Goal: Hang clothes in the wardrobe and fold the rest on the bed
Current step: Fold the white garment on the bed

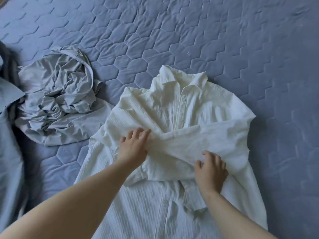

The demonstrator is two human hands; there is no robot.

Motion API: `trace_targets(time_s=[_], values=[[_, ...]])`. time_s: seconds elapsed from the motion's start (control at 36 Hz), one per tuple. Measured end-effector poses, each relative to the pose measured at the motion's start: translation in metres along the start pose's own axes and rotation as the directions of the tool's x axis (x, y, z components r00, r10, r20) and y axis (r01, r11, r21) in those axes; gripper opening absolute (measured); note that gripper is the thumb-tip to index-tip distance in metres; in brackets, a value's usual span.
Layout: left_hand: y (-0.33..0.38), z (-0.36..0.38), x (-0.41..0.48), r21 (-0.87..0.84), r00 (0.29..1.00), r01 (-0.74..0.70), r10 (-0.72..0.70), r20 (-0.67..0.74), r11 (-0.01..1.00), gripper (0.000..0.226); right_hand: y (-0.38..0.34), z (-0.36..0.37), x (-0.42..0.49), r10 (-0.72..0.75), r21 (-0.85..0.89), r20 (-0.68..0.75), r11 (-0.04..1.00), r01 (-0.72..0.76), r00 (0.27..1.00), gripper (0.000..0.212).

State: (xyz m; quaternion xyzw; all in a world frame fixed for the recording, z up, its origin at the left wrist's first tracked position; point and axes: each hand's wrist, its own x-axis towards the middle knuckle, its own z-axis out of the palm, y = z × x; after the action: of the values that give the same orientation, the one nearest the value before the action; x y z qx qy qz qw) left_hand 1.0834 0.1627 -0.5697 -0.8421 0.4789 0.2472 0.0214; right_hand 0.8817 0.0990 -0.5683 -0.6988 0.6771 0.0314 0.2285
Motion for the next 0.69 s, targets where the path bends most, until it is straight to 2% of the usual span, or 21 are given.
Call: trace_targets(time_s=[0.08, 0.17, 0.42, 0.69], values=[[0.006, 0.009, -0.023, 0.096, 0.996, -0.081, 0.085, -0.036, 0.992, 0.070, 0.012, 0.000, -0.015, -0.036, 0.025, -0.001, 0.999, 0.036, 0.999, 0.038], [0.009, 0.022, -0.048, 0.099, 0.986, -0.154, 0.160, -0.052, 0.983, 0.070, 0.027, -0.006, -0.030, -0.005, 0.029, 0.024, 1.000, 0.005, 1.000, 0.039], [0.063, 0.020, -0.066, 0.069, 0.979, -0.201, 0.199, 0.034, 0.977, 0.066, 0.075, -0.040, -0.036, 0.140, 0.095, -0.020, 0.986, -0.138, 0.990, 0.043], [0.096, 0.020, -0.062, 0.036, 0.979, -0.195, 0.193, 0.061, 0.980, 0.071, 0.096, -0.045, -0.029, 0.170, 0.182, -0.047, 0.970, -0.159, 0.984, 0.043]])
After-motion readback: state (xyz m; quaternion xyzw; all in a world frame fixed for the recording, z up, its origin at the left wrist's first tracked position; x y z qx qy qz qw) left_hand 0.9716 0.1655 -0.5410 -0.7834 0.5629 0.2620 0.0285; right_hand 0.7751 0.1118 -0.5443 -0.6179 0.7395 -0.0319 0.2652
